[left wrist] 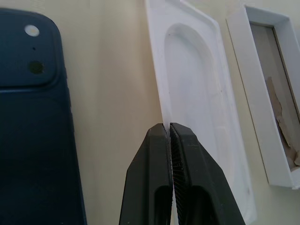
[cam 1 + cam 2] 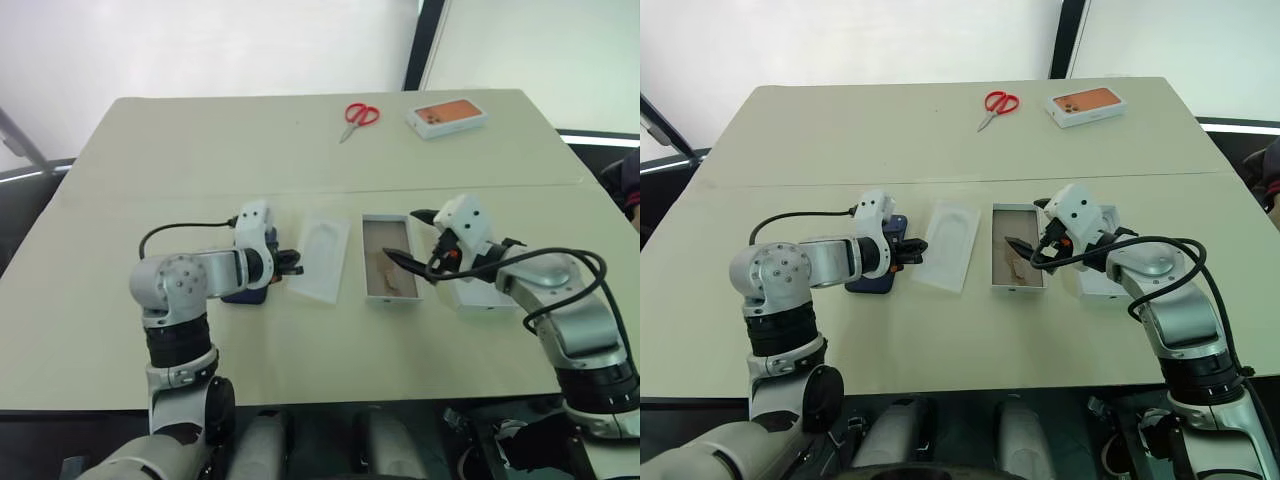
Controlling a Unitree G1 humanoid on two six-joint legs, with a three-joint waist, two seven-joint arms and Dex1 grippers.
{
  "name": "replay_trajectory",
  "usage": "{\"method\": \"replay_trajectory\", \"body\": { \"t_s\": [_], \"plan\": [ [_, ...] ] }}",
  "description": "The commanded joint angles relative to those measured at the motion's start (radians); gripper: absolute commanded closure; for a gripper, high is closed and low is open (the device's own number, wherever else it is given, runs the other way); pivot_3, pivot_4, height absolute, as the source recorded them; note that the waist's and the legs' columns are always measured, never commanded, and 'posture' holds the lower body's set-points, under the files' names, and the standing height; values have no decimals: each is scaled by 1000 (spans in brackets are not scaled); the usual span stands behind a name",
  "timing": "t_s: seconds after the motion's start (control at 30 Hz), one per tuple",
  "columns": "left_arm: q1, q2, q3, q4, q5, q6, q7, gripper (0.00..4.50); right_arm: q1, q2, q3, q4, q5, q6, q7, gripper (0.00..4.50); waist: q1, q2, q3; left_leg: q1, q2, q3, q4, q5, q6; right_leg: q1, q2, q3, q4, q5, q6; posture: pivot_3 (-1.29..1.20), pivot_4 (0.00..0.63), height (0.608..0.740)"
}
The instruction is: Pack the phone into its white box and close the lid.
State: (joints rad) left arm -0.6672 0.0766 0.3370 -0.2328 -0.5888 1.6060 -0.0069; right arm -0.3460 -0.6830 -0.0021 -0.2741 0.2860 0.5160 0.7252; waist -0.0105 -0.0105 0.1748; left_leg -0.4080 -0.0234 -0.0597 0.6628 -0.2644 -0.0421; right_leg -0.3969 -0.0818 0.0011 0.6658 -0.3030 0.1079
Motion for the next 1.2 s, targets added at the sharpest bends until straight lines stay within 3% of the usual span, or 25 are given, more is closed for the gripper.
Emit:
{"method": "replay_trajectory", "body": {
  "t_s": [0.03, 0.23, 0.3, 0.7, 0.97, 1.2],
  "plan": [
    [-36, 2, 61, -13, 16, 8, -3, 4441, -22, -1, -11, -24, 1, -17, 5, 0, 0, 0, 0, 0, 0, 0, 0, 0, 0, 0, 0, 0, 0, 0, 0, 0, 150, 740],
    [-167, -80, 357, -4, -84, 8, -49, 4441, -28, -33, -43, 4, -8, -29, 17, 0, 0, -1, 0, 0, 0, 0, 0, 0, 0, 0, 0, 0, 0, 0, 0, 0, 150, 740],
    [-190, -124, 400, 3, -116, 8, -35, 4441, -36, -50, -58, 27, -15, -39, 19, 0, 4, -1, 0, 0, -1, 0, 0, 0, 0, 1, 0, -1, -1, 0, 0, 0, 150, 740],
    [-181, -375, 281, 105, -151, 8, 165, 4441, -30, -153, -139, 132, -44, -105, 46, 0, -2, -4, 2, 0, -1, 0, 0, 0, 0, 1, 0, 0, -1, 0, 0, 0, 150, 740],
    [-245, -437, 228, 213, -130, 5, 205, 4441, -3, -146, -142, 105, -45, -101, 42, 0, 5, -4, 2, 0, -2, 0, 0, 0, -1, 1, 0, 0, -1, 0, 0, 0, 150, 740],
    [-253, -413, 180, 260, -156, -18, 165, 4441, 10, -131, -130, 79, -43, -86, 31, 0, 3, -4, 2, 0, -2, 0, 0, 1, -1, 1, 0, 0, -1, 0, 0, 0, 150, 740]
  ]
}}
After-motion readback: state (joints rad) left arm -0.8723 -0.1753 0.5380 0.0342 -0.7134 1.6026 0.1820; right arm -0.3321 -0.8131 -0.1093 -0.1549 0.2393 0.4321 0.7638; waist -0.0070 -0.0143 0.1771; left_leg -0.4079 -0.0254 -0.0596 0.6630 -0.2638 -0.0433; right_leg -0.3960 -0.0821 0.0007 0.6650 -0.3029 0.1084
